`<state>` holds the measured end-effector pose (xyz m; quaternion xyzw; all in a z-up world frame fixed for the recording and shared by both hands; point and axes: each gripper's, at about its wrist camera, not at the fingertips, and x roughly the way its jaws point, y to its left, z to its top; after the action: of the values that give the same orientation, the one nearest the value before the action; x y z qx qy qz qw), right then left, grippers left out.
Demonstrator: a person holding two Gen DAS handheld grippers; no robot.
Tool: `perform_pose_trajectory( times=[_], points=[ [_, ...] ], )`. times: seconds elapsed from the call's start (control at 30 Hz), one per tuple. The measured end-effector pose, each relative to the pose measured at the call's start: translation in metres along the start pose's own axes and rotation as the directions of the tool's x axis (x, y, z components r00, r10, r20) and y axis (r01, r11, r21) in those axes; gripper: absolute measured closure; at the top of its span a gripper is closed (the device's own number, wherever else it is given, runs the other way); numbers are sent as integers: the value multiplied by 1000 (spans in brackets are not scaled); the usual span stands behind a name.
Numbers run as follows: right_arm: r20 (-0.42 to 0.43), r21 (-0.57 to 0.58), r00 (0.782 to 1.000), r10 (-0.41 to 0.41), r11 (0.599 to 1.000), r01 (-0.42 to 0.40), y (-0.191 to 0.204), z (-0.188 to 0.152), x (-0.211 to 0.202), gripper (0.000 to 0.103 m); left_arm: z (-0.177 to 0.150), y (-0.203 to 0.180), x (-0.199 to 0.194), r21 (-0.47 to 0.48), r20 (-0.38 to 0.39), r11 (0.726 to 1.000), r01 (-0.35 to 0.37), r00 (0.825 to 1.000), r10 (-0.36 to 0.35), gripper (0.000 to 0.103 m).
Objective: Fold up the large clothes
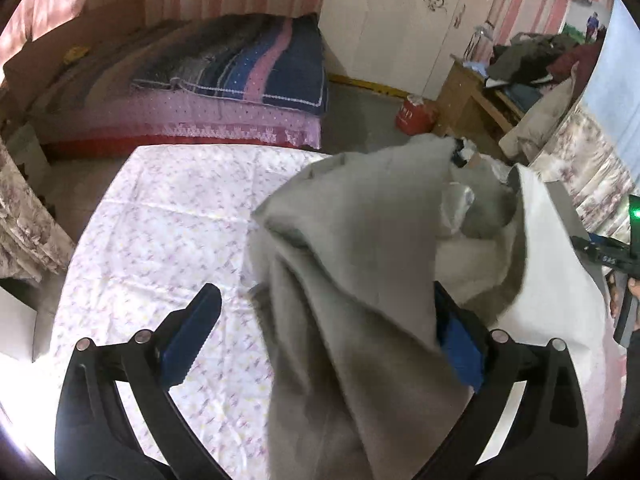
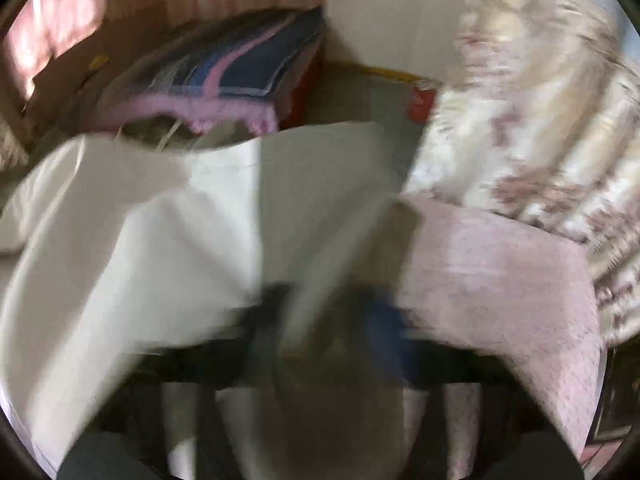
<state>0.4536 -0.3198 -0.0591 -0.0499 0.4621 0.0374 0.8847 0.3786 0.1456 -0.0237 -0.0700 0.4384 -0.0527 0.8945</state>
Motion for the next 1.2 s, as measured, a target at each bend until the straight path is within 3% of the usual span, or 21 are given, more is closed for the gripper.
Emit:
perform_pose_trajectory(
  times=[0.03,0.1,0.17,0.3,0.33,0.37,0.43,0.47,0.5,0.57,0.63,0.7,0.83,0.93,0.97,1.0,1.03,1.07,1.1,1.2],
  points=[
    [34,-28,998,-54,998,54,6,-1,-3,95,3,-3,7,5,-2,1000,14,1000,-14,20],
    [116,-41,988,-101,993,106,11,0,-18,101,10,-7,16,-6,-19,1000,21,1000,-21,60],
    [237,-19,963,-129,990,137,9,2,-45,102,19,-13,26,10,-20,1000,-28,999,28,90],
    [421,100,901,-106,992,70,-8,6,-102,102,38,-4,4,-74,87,997,34,996,-27,95],
    [422,134,901,-100,990,47,-15,10,-106,102,42,1,-2,-101,117,993,68,992,-56,95],
    [408,169,909,-90,985,21,-23,14,-104,102,47,11,-6,-145,134,983,114,986,-95,93],
    [315,262,948,-53,965,-33,-43,23,-82,99,54,29,-1,-228,120,966,126,988,-100,73],
    [262,291,965,-34,956,-46,-50,25,-69,90,55,35,2,-254,111,961,109,990,-83,46],
    [175,307,984,-36,951,-20,-55,25,-49,73,57,44,4,-283,93,956,74,994,-49,24],
    [121,284,992,-33,959,-3,-54,21,-33,58,57,57,5,-302,71,952,43,997,-22,6],
    [134,255,990,-49,967,14,-52,12,-36,52,51,63,0,-285,63,958,26,998,-8,6],
    [168,271,983,-72,962,24,-56,5,-46,38,42,61,-8,-228,51,973,-20,998,33,4],
    [176,251,982,-73,968,26,-58,-2,-56,38,40,54,-24,-129,74,985,-116,989,126,3],
    [188,196,976,-107,978,69,-44,-3,-64,37,48,68,-37,-203,71,979,-8,997,23,3],
    [188,179,976,-108,981,74,-41,-3,-64,37,53,73,-37,-240,65,966,94,995,-80,3],
    [188,163,976,-107,984,76,-37,-4,-63,37,57,77,-32,-274,52,931,243,970,-238,3],
    [184,150,977,-108,985,81,-35,-4,-62,37,59,77,-28,-296,42,894,335,940,-338,3],
    [183,140,977,-111,986,86,-33,-4,-60,37,61,77,-24,-328,47,835,441,891,-452,3],
    [188,134,976,-111,987,86,-29,-4,-60,37,63,77,-24,-350,68,800,488,865,-497,3],
    [191,115,976,-105,990,84,-24,-5,-61,37,63,80,-34,-352,144,770,533,843,-518,3]
  ],
)
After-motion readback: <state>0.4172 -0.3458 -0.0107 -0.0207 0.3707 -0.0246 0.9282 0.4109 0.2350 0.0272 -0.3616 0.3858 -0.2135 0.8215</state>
